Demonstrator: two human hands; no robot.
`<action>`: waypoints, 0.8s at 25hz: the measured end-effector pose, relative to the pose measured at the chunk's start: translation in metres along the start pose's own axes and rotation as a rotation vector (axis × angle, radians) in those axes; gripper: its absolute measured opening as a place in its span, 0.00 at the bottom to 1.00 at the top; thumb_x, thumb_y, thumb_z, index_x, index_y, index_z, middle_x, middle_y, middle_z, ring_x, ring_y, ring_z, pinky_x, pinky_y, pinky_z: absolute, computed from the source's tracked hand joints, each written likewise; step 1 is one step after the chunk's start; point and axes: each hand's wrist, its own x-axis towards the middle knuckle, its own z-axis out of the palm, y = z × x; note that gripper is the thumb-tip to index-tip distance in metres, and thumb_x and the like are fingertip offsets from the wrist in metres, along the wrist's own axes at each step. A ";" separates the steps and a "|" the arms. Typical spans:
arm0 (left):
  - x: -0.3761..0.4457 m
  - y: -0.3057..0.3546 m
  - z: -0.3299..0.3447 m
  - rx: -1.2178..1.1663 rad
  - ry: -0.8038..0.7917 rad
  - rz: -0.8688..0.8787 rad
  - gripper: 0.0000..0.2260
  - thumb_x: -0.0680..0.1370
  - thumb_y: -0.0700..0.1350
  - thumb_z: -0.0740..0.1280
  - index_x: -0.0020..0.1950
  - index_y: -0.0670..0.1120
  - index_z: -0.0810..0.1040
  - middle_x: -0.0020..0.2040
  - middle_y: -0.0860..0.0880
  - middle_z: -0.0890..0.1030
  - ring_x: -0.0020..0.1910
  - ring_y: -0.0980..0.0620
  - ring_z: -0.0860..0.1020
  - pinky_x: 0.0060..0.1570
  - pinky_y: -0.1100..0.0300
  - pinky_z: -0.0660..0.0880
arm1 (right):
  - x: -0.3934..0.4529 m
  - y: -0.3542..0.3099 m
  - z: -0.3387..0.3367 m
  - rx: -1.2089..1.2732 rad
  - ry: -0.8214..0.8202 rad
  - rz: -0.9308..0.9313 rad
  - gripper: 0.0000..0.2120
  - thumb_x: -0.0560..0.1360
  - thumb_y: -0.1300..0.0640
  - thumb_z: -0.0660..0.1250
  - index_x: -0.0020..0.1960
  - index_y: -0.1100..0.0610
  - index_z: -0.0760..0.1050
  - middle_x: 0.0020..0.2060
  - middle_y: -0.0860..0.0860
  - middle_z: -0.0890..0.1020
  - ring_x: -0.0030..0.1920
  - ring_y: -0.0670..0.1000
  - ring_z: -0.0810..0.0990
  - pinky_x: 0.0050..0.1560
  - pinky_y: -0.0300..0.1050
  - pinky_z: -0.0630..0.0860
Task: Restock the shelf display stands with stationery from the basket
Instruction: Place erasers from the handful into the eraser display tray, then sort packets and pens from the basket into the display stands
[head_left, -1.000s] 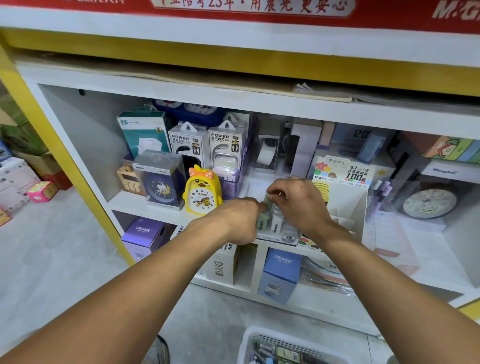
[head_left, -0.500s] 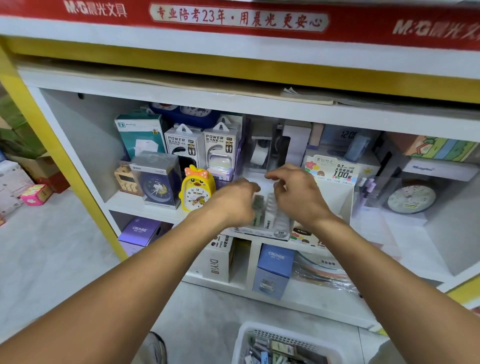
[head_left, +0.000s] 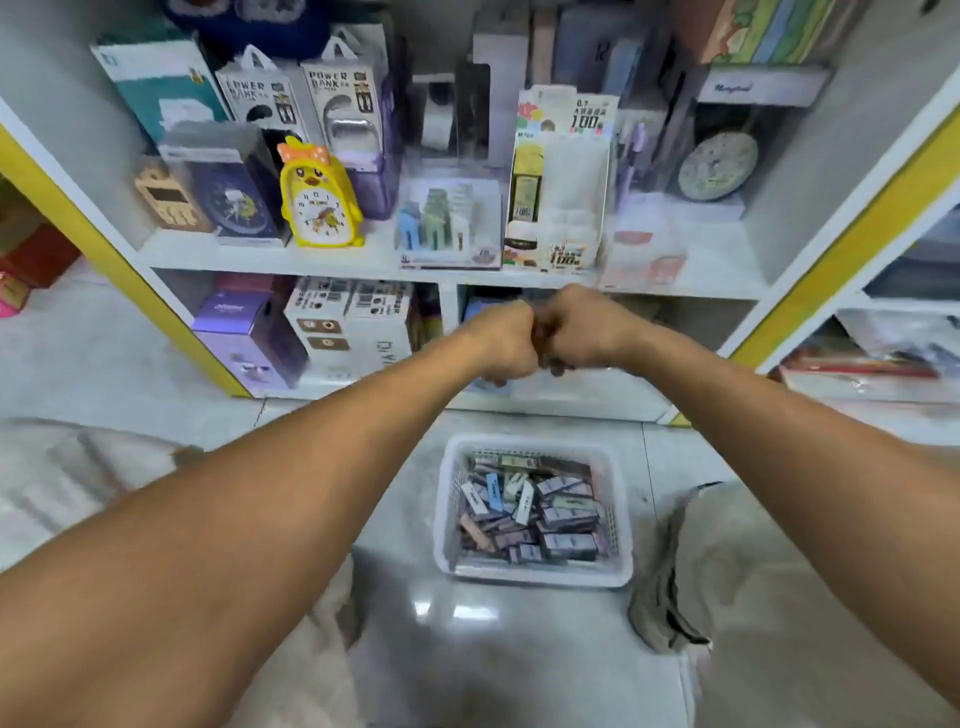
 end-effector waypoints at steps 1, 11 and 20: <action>0.000 -0.009 0.028 -0.002 -0.128 -0.051 0.04 0.74 0.37 0.64 0.42 0.41 0.77 0.36 0.42 0.81 0.37 0.42 0.84 0.33 0.53 0.81 | -0.003 0.019 0.026 0.012 -0.103 0.050 0.09 0.72 0.68 0.67 0.40 0.57 0.82 0.32 0.52 0.84 0.30 0.46 0.82 0.31 0.38 0.75; 0.032 -0.081 0.235 0.241 -0.392 0.024 0.31 0.71 0.50 0.75 0.69 0.40 0.68 0.65 0.41 0.74 0.61 0.41 0.74 0.59 0.49 0.75 | -0.022 0.167 0.229 0.404 -0.216 0.806 0.06 0.76 0.62 0.63 0.41 0.57 0.69 0.39 0.54 0.75 0.36 0.52 0.76 0.33 0.42 0.77; 0.109 -0.073 0.278 0.383 -0.405 0.134 0.46 0.68 0.60 0.75 0.75 0.37 0.58 0.70 0.37 0.65 0.68 0.38 0.66 0.67 0.47 0.68 | -0.010 0.171 0.290 0.764 0.211 1.133 0.05 0.66 0.56 0.74 0.37 0.55 0.78 0.36 0.54 0.82 0.36 0.55 0.80 0.37 0.49 0.81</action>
